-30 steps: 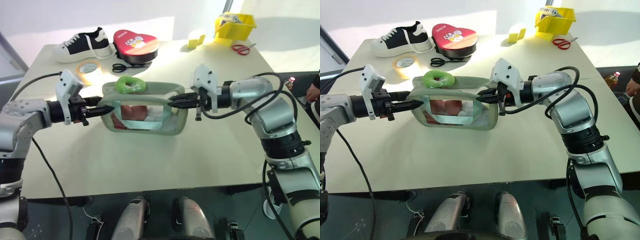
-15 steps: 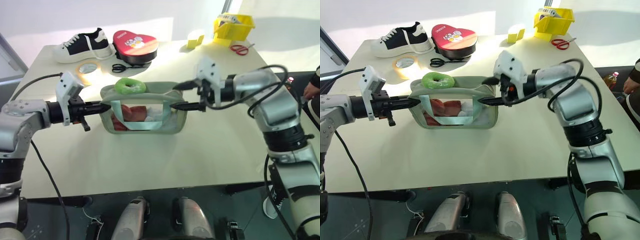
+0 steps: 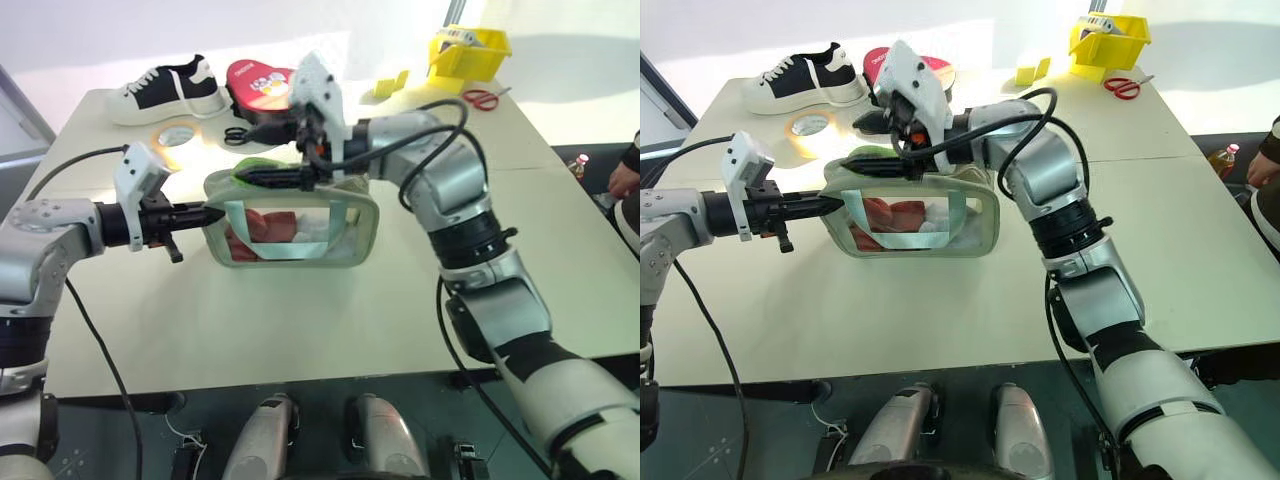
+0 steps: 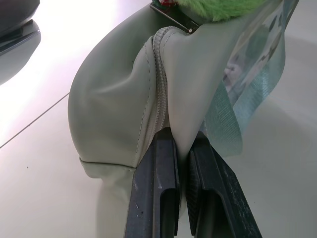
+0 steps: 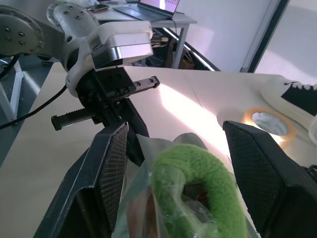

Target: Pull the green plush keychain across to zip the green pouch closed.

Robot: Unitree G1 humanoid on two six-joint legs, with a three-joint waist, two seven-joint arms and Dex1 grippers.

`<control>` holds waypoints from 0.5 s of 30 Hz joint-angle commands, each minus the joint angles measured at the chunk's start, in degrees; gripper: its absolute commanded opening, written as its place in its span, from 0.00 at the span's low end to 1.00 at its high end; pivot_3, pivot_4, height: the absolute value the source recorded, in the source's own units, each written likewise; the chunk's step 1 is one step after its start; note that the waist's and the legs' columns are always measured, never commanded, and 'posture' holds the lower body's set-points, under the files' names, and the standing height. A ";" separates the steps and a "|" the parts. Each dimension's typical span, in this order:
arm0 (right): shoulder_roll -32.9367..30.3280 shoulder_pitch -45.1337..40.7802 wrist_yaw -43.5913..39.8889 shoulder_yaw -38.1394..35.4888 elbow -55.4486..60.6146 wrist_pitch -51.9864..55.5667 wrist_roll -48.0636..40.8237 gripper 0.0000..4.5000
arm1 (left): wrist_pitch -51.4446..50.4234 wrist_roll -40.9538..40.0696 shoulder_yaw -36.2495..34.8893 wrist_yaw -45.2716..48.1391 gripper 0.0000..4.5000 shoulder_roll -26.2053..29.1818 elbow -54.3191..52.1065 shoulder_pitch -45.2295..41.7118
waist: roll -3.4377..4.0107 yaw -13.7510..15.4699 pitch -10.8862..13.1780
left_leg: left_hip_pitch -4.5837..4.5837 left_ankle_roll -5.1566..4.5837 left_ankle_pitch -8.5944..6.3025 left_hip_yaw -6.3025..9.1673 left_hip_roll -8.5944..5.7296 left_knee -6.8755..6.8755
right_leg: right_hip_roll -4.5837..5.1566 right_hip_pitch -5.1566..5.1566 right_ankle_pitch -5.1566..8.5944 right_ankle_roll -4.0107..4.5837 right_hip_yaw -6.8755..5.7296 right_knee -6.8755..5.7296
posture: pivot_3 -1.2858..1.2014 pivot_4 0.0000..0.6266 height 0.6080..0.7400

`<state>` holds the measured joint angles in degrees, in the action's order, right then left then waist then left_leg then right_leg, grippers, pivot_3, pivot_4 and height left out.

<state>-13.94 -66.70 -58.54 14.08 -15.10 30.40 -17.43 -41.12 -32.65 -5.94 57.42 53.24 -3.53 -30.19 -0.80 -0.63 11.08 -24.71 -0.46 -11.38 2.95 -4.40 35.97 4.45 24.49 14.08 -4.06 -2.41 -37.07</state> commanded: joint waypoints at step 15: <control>-3.10 -0.22 -2.78 1.08 -2.59 -5.93 6.88 0.00 | 0.24 0.30 -0.86 -0.34 0.00 -0.47 -1.35 -1.39 | 0.00 -0.14 0.00 | 0.02 0.06 0.04 0.01 0.02 0.00 | -0.03 0.03 0.00 0.00 0.00 -0.09 | 0.52 0.24 1.00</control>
<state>-15.89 -65.71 -61.17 17.36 -19.28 24.83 -10.23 -41.19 -32.48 -5.94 57.23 52.77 -3.61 -30.17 -0.79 -0.77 11.08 -24.70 -0.40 -11.34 2.96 -4.39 35.97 4.42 24.52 14.08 -4.05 -2.41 -37.17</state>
